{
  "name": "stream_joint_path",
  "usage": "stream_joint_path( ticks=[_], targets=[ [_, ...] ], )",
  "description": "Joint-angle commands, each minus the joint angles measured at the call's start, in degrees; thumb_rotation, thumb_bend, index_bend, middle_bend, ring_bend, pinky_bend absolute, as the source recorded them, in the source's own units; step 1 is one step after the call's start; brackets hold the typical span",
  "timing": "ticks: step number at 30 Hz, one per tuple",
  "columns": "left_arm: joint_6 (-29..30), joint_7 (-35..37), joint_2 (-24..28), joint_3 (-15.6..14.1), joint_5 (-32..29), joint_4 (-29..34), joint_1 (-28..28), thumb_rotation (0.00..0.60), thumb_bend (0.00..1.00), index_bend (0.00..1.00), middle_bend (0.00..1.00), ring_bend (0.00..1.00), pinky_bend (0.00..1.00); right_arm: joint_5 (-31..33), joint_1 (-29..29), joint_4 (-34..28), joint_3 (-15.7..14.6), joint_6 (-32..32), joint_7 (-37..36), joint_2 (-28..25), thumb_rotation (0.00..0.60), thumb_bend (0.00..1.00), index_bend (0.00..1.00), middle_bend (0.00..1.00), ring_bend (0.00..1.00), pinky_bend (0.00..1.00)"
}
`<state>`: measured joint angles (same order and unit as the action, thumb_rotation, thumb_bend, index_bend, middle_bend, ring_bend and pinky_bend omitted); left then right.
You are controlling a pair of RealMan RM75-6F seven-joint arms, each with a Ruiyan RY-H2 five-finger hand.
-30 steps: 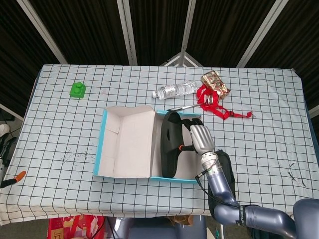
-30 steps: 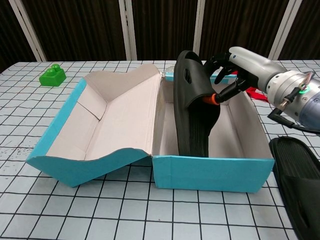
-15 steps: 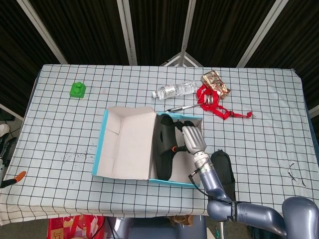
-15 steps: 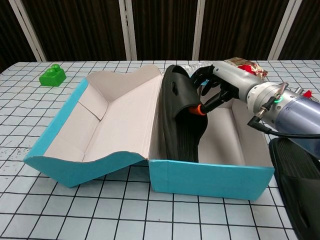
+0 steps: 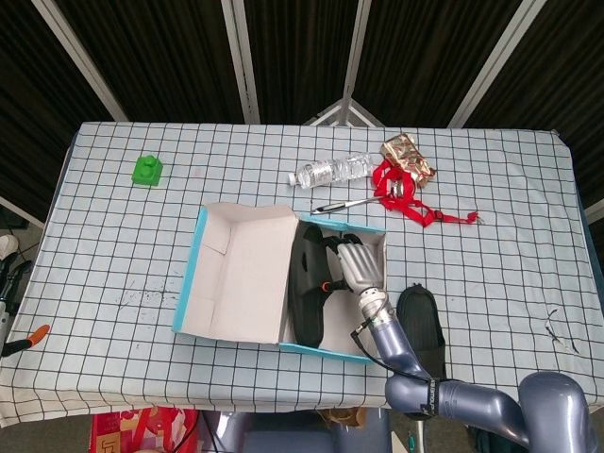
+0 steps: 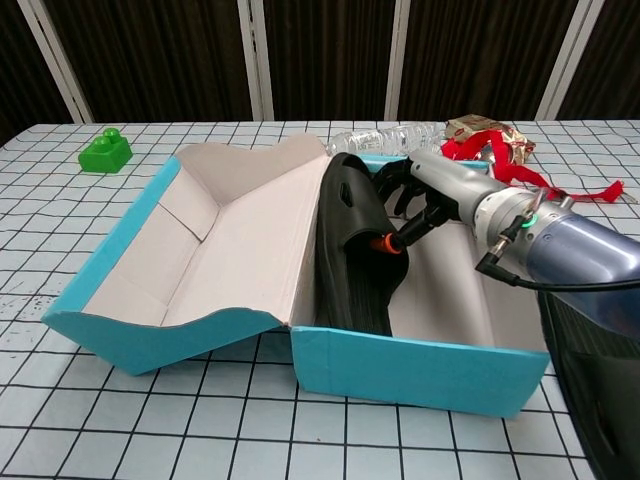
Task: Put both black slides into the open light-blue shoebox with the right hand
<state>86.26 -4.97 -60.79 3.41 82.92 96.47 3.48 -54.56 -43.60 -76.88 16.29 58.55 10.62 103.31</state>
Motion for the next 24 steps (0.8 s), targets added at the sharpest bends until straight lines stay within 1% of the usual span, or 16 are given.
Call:
stream_joint_path(
  ticks=[1, 8, 14, 24],
  targets=[
    [0.1, 0.0, 0.0, 0.0, 0.1, 0.0, 0.0, 0.6, 0.17, 0.1, 0.0, 0.0, 0.0, 0.4, 0.0, 0.4, -0.3, -0.7, 0.7, 0.2, 0.6, 0.41, 0.51, 0.53, 0.33, 0.14],
    [0.2, 0.0, 0.0, 0.0, 0.1, 0.0, -0.1, 0.6, 0.17, 0.1, 0.0, 0.0, 0.0, 1.1, -0.2, 0.7, -1.1, -2.3, 2.6, 0.3, 0.6, 0.41, 0.51, 0.53, 0.33, 0.14],
    [0.2, 0.0, 0.0, 0.0, 0.1, 0.0, -0.1, 0.6, 0.17, 0.1, 0.0, 0.0, 0.0, 1.5, -0.4, 1.3, -1.0, -2.8, 3.4, 0.9, 0.6, 0.41, 0.51, 0.53, 0.33, 0.14],
    [0.5, -0.3, -0.1, 0.1, -0.1, 0.0, -0.2, 0.6, 0.17, 0.1, 0.0, 0.0, 0.0, -1.9, -0.2, 4.2, -1.6, -1.6, 2.2, 3.6, 0.6, 0.41, 0.51, 0.53, 0.33, 0.14]
  ],
)
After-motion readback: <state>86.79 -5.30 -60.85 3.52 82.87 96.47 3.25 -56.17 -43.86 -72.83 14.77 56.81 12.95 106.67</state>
